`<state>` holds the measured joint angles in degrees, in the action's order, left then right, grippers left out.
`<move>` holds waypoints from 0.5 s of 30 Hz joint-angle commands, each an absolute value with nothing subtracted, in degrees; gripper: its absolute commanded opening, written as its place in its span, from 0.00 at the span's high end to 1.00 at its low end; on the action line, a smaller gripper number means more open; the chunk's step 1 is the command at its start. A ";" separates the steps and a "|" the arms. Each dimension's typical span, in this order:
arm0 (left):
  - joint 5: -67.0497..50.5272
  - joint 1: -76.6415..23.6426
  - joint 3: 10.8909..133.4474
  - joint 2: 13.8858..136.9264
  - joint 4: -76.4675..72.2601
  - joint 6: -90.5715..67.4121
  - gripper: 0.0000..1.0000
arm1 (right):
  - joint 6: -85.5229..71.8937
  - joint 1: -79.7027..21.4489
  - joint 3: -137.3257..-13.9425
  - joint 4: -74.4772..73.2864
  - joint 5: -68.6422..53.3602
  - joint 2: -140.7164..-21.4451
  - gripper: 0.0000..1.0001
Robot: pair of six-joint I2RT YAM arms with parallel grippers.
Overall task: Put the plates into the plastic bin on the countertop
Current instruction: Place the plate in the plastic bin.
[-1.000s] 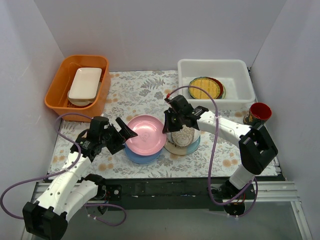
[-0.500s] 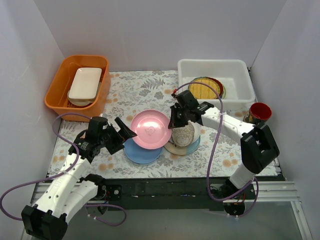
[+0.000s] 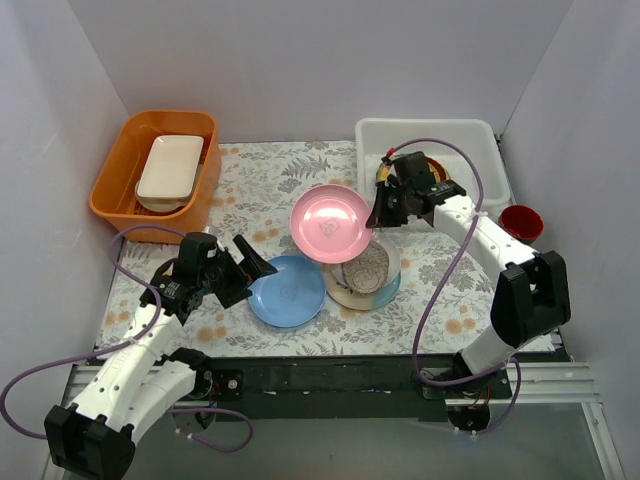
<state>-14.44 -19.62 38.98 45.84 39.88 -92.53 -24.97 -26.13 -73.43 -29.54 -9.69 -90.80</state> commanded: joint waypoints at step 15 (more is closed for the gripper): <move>-16.96 -19.60 36.04 44.82 39.11 -90.97 0.02 | -18.99 -13.80 -90.96 -37.70 -15.03 -95.09 0.99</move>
<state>-15.68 -19.62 36.71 46.06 39.86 -91.29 -20.23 -15.11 -86.78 -36.40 -12.82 -93.34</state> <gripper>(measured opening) 0.982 0.044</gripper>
